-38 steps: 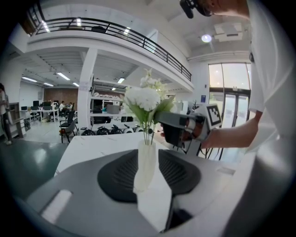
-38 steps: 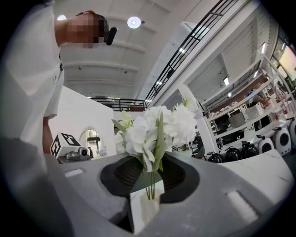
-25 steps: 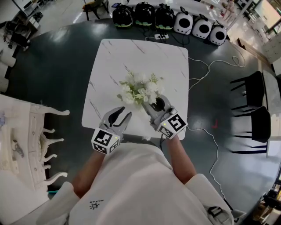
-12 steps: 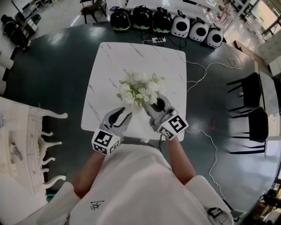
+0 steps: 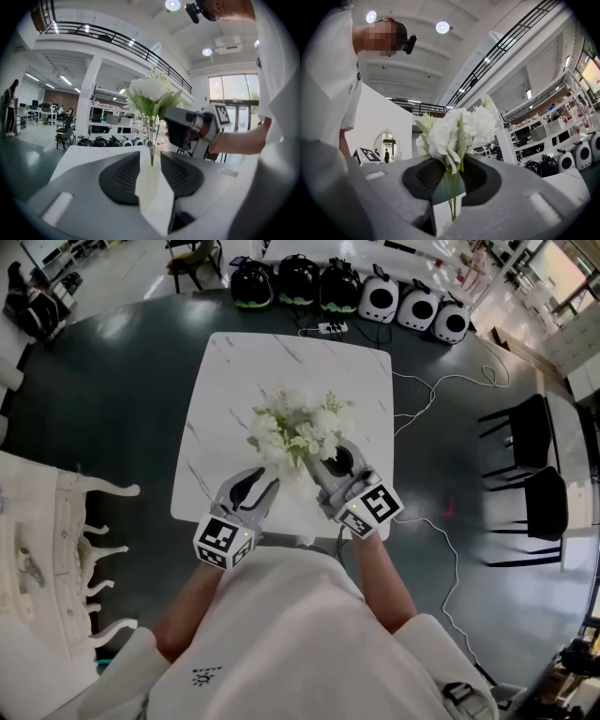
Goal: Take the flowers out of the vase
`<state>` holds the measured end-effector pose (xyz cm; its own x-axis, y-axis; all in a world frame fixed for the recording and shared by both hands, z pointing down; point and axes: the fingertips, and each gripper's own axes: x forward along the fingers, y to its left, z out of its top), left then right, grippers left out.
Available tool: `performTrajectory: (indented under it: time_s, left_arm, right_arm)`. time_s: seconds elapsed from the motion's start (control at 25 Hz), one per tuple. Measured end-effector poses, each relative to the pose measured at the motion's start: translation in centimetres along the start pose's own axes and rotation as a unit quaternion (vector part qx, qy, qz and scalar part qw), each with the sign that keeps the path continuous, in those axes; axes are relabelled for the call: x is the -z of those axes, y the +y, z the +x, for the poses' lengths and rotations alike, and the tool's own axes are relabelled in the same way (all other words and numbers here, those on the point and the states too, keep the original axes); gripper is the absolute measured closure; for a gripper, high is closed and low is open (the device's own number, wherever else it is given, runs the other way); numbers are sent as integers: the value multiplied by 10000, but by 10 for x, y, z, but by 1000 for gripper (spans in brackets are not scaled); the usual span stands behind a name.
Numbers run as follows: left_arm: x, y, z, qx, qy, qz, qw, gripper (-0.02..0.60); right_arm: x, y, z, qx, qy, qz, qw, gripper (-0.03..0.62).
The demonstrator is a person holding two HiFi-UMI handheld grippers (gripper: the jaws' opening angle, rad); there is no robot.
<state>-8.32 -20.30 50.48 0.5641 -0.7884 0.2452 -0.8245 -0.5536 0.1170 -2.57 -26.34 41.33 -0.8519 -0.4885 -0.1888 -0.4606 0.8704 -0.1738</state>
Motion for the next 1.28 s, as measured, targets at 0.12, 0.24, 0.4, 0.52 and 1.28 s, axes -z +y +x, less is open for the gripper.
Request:
performTrajectory:
  time_s: [0.12,0.24,0.4,0.52,1.28]
  left_arm:
    - [-1,1,-1,-3,-33,-4,10000,479]
    - [-4,2,-1,-2,-74,-11,10000,479]
    - [-5,2,-2,8,-125,-19,9999,479]
    - [-8,2,-4,24,-163,-10,9999,479]
    - [-17,2,-12,40,-350,52,9994,479]
  right_arm:
    - [-3,1,-1,29,-28,3,10000,503]
    - [-8,3,0,38,-56,-24,10000,505]
    - [-13,5,0,40,-80,-78,9999,505]
    - [-18,7,0,54,-104,-109,9999,507]
    - [-40,19,2,49,-305,-212,9993,511]
